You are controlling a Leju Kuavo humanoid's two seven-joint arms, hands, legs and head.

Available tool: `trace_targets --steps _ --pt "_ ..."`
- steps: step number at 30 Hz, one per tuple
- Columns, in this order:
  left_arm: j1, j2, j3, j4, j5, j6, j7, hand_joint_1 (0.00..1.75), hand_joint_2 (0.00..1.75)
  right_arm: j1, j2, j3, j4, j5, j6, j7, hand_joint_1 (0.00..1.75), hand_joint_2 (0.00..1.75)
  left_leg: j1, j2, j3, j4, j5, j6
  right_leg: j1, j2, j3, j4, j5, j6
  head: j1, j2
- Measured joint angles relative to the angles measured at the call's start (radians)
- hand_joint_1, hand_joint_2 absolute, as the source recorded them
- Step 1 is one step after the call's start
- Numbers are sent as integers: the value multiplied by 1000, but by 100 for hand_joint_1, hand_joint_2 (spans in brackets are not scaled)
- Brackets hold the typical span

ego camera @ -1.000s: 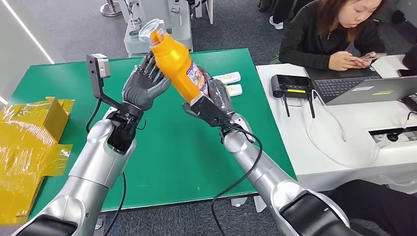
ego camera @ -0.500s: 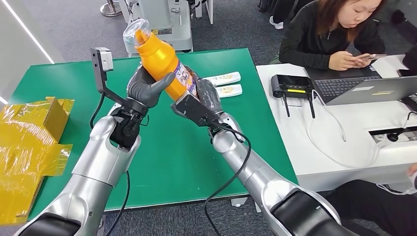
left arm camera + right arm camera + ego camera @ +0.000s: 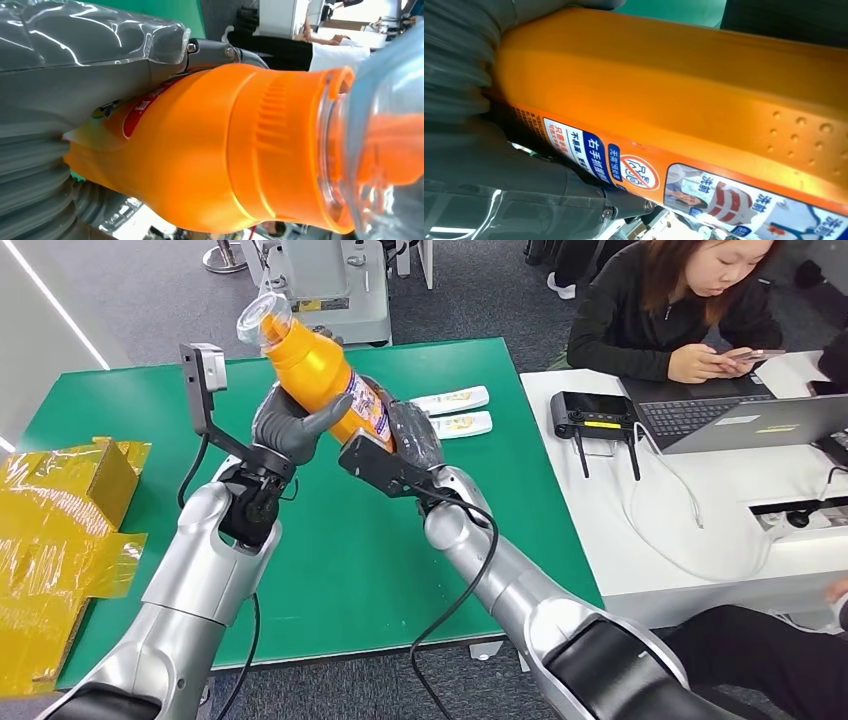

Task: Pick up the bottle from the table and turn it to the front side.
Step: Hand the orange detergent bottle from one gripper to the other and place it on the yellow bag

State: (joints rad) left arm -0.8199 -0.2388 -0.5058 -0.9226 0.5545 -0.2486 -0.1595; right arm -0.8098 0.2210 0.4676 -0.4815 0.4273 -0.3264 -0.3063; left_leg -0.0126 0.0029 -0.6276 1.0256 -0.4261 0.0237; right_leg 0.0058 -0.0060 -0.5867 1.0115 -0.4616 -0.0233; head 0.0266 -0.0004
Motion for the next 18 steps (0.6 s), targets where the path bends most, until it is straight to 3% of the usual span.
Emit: trace_targets --steps 10,11,12,14,15,16,18 --pt "8 8 -11 -4 -38 17 -27 0 175 -19 7 12 37 13 0 3 175 175 0 0 0 0 0 0 0 0 0 0 0 0 0 0" --pt "9 8 -11 -4 -39 17 -28 4 175 -20 7 12 38 13 0 3 175 175 0 0 0 0 0 0 0 0 0 0 0 0 0 0" --pt "9 8 -11 -4 -39 17 -28 38 175 -20 7 13 39 13 0 3 175 175 0 0 0 0 0 0 0 0 0 0 0 0 0 0" --pt "10 8 -11 -4 -43 17 -31 44 175 -21 7 13 41 14 0 3 175 175 0 0 0 0 0 0 0 0 0 0 0 0 0 0" --pt "10 8 -11 -4 -49 17 -34 44 175 -21 7 13 42 16 0 4 175 175 0 0 0 0 0 0 0 0 0 0 0 0 0 0" --pt "10 8 -11 -4 -57 17 -39 15 175 -22 7 13 42 19 0 5 175 175 0 0 0 0 0 0 0 0 0 0 0 0 0 0" --pt "11 7 -12 -4 -83 30 -63 15 175 -24 7 13 45 28 0 8 175 175 0 0 0 0 0 0 0 0 0 0 0 0 0 0"
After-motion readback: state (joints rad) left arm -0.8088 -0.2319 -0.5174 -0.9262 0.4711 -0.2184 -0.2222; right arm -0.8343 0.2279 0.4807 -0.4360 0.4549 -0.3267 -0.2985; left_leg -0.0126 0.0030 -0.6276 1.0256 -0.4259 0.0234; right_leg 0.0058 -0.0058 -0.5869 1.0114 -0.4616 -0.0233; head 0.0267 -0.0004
